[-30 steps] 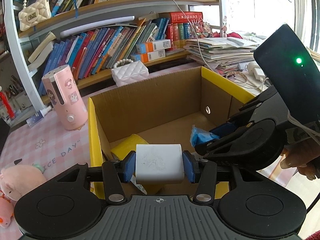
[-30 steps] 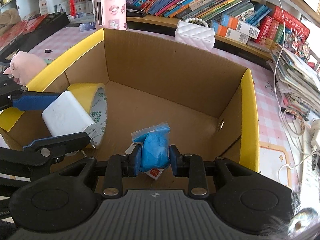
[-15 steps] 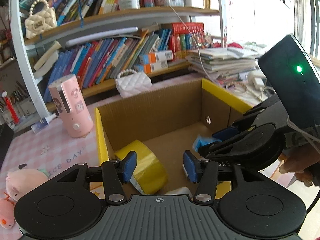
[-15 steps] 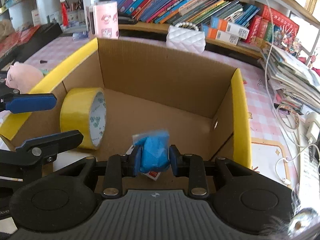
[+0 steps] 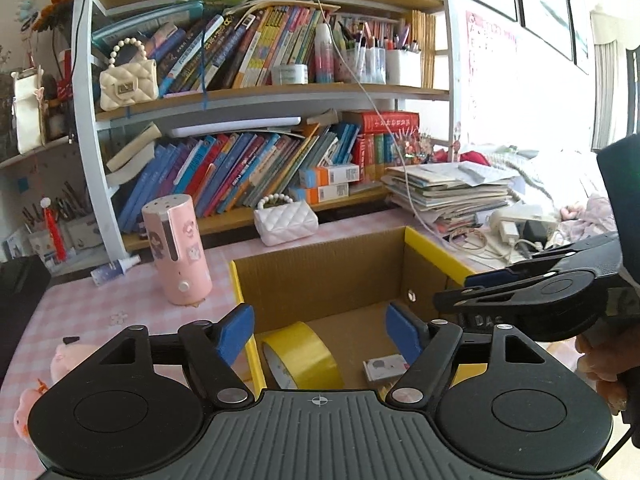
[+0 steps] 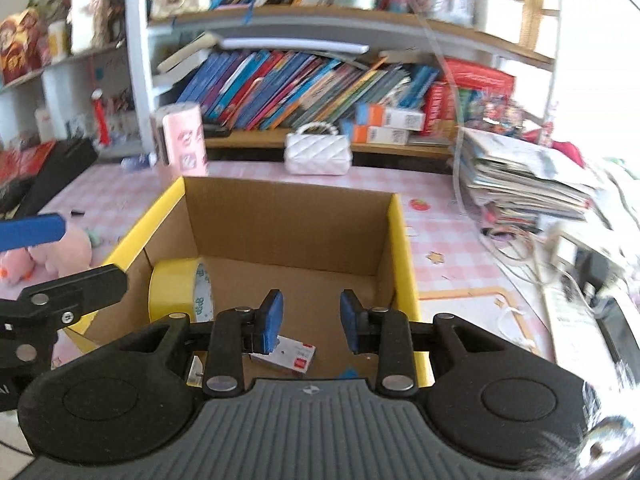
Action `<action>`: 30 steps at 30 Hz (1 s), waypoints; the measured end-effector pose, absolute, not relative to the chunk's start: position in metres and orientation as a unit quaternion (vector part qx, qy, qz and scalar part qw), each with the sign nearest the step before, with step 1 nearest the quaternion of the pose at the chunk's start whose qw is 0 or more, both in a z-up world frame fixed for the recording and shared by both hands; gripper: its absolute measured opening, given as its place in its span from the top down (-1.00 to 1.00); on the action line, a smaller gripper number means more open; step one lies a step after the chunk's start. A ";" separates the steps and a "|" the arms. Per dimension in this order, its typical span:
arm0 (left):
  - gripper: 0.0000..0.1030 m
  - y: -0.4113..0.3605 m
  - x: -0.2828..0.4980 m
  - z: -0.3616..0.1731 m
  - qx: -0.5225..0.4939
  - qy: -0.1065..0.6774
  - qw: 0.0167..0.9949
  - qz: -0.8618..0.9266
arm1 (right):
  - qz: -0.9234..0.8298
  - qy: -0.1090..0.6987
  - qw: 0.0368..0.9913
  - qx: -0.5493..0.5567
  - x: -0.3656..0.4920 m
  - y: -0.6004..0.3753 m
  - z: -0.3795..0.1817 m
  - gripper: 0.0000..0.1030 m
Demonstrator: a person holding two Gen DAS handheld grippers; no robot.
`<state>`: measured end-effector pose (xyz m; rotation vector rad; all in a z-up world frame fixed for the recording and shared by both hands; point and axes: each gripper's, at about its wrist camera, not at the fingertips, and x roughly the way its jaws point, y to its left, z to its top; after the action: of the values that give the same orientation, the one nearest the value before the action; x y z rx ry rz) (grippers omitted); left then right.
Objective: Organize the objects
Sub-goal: 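Withdraw both tools from the box back toward the plush toys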
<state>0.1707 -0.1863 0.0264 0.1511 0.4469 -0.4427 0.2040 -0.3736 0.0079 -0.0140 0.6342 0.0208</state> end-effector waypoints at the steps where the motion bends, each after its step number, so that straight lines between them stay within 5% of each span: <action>1: -0.46 -0.184 0.167 0.026 0.073 0.219 0.948 -0.219 | 0.003 0.309 0.951 -0.002 0.198 -0.374 0.009 0.42; 30: -0.63 -0.061 0.076 -0.021 0.044 0.338 0.922 -0.182 | -0.073 0.371 0.925 0.029 0.050 -0.249 -0.036 -0.03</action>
<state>0.0760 -0.0608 -0.0214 0.0897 0.6932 -0.3740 0.0499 -0.2493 -0.0363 0.0591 0.7608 -0.1494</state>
